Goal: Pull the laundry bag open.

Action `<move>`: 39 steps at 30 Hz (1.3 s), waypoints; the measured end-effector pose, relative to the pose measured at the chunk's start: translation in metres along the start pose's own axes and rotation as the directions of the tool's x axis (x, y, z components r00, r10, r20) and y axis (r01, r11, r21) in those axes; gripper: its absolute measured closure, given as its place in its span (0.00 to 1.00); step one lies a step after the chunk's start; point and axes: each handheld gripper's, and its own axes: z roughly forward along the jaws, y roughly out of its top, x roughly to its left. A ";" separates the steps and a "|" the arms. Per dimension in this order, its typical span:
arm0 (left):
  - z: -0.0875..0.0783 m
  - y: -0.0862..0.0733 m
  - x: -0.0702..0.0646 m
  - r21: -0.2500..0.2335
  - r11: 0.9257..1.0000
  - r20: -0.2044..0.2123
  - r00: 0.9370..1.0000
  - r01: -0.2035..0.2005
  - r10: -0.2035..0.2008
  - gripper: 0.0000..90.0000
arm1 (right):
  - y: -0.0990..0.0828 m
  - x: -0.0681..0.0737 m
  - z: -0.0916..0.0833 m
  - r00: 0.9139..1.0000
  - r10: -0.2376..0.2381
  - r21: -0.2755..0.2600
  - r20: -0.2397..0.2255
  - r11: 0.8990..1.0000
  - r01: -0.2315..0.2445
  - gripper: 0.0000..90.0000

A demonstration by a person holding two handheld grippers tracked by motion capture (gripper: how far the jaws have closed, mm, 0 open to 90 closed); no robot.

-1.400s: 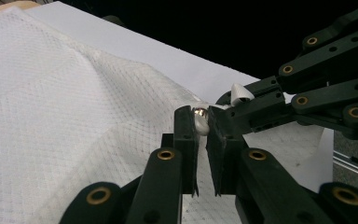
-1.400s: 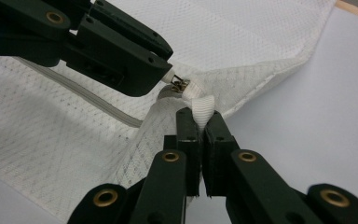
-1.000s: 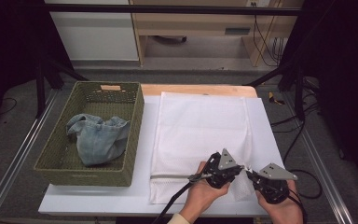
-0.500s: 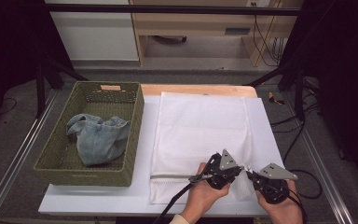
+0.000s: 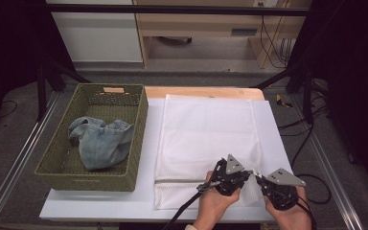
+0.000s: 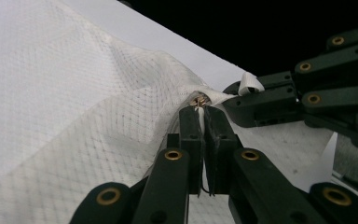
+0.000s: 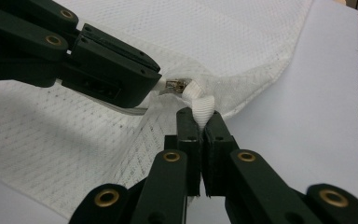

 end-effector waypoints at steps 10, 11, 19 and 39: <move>0.004 -0.003 -0.007 0.002 0.998 -0.018 0.998 0.055 -0.055 0.97 | -0.005 -0.006 -0.003 1.000 0.019 0.009 0.000 1.000 -0.019 0.98; 0.004 -0.005 -0.006 -0.002 0.998 -0.015 0.997 0.070 -0.070 0.97 | -0.006 -0.005 -0.003 1.000 0.022 0.013 -0.005 1.000 -0.022 0.98; 0.005 -0.008 -0.007 -0.015 0.994 -0.014 0.994 0.106 -0.106 0.97 | -0.009 -0.007 -0.005 1.000 0.027 0.017 0.003 0.999 -0.027 0.98; 0.003 -0.022 -0.007 -0.030 0.984 -0.042 0.984 0.173 -0.174 0.97 | -0.020 -0.013 -0.005 0.999 0.043 -0.001 -0.005 0.999 -0.043 0.97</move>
